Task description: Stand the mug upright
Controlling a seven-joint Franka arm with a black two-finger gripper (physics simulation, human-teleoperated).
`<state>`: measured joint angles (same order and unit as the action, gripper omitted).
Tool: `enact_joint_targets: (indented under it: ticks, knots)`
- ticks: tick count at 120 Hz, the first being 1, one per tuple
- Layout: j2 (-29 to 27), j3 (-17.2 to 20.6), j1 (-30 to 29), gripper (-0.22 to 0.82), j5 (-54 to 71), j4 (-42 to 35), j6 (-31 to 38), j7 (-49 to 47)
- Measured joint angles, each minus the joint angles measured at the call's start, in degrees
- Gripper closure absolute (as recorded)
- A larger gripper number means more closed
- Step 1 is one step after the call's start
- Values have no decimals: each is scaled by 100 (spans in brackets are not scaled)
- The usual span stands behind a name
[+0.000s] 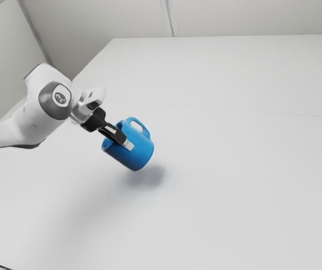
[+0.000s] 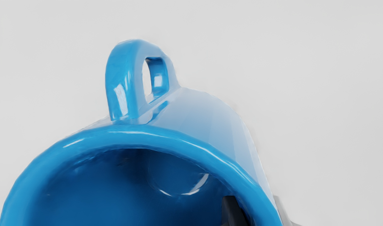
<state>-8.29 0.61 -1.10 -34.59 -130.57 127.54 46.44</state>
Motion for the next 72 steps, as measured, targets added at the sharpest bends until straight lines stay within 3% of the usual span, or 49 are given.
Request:
enact_joint_targets:
  ticks: [11, 25, 48, 68, 72]
  knots:
    - [-150, 222, 12, 72, 1467, -71, -95, -648]
    - [-486, 428, 12, 72, 2387, -554, -181, -1417]
    - [-1255, 656, 15, 72, 2876, -1569, -61, -2454]
    - [-1386, 668, 14, 72, 2976, -1782, -4, -3149]
    - [-1388, 668, 14, 65, 2970, -1790, 0, -3259]
